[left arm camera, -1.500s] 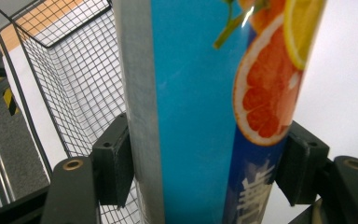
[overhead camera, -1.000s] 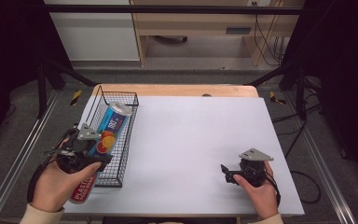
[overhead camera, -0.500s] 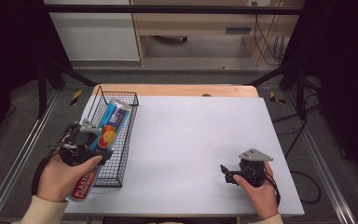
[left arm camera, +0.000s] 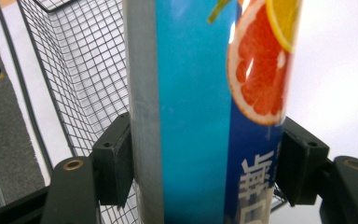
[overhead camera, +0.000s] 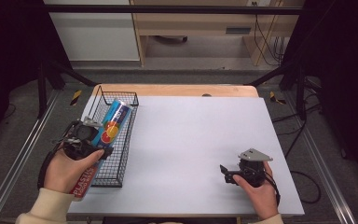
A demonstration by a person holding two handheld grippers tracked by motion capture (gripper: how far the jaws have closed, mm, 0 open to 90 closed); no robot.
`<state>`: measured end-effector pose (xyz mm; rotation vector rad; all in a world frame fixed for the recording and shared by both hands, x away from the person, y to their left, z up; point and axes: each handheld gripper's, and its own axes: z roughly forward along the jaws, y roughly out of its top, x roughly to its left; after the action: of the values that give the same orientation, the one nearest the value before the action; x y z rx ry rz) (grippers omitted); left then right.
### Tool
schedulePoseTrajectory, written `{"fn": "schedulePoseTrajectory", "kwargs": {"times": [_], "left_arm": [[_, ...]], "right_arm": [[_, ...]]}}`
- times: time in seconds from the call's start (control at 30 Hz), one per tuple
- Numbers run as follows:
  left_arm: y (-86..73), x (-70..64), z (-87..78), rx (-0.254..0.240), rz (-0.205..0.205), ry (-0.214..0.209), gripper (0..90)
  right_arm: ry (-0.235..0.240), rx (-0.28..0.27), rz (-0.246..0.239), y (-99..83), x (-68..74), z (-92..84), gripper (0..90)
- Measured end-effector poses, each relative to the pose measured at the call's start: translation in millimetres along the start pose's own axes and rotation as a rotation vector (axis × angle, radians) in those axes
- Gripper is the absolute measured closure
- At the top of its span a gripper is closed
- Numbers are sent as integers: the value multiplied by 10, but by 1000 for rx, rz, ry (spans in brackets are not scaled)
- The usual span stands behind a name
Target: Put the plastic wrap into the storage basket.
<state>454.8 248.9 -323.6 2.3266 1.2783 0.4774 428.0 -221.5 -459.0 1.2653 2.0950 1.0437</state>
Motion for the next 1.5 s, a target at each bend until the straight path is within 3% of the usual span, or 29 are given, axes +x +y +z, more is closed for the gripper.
{"fn": "schedulePoseTrajectory", "kwargs": {"times": [0.2, 0.8, 1.5], "left_arm": [[40, -23, 86, 23, 14, 8, 320], [-19, 143, 139, 32, -58, 2, 319], [-75, 240, 167, 47, -89, 11, 319]], "right_arm": [[-2, -2, -1, 0, -5, -7, 53], [-2, 7, -6, -2, -4, -3, 54], [1, 12, -1, -7, -5, 4, 55]]}}
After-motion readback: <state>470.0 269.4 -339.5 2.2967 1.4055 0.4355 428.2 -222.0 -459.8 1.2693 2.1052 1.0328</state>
